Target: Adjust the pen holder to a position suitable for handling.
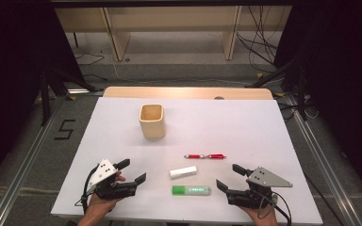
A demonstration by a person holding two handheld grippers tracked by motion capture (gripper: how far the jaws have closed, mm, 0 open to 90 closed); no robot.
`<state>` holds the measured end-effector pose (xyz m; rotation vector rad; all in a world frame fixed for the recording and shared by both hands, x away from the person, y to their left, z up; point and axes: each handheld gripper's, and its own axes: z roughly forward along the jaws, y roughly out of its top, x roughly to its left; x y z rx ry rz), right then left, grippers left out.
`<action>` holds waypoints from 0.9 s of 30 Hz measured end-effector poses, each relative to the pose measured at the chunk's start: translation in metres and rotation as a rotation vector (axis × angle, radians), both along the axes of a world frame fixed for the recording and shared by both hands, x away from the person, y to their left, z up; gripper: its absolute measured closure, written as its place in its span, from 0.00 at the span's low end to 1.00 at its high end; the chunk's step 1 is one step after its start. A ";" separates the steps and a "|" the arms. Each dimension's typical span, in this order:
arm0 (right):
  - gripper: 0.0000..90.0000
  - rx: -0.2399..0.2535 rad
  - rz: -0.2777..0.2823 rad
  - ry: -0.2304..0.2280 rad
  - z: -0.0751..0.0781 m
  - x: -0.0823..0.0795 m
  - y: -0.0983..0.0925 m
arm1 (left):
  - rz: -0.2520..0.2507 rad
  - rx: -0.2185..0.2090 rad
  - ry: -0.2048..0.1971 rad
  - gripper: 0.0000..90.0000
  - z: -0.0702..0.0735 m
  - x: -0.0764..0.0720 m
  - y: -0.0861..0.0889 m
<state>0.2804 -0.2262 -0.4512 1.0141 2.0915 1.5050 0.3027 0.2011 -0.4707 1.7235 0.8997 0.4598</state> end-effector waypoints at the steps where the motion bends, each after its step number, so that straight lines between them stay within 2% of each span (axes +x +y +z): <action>1: 0.23 0.001 -0.001 0.001 0.000 0.000 0.000 | 0.000 0.000 0.000 0.19 0.000 0.000 0.000; 13: 0.23 -0.003 -0.012 -0.004 0.000 0.001 -0.001 | 0.009 0.005 0.012 0.19 0.001 0.002 -0.001; 16: 0.23 -0.001 -0.017 -0.003 0.001 0.001 -0.001 | 0.017 0.023 0.021 0.19 0.002 0.006 -0.001; 18: 0.24 -0.003 -0.018 -0.006 0.001 0.002 -0.001 | 0.041 0.047 0.018 0.18 0.006 0.010 0.000; 22: 0.24 -0.005 -0.021 -0.007 0.000 0.003 -0.001 | 0.078 0.026 0.045 0.19 0.011 0.021 0.008; 27: 0.24 -0.013 -0.023 -0.010 0.001 0.003 -0.001 | 0.118 0.034 0.059 0.19 0.014 0.035 0.015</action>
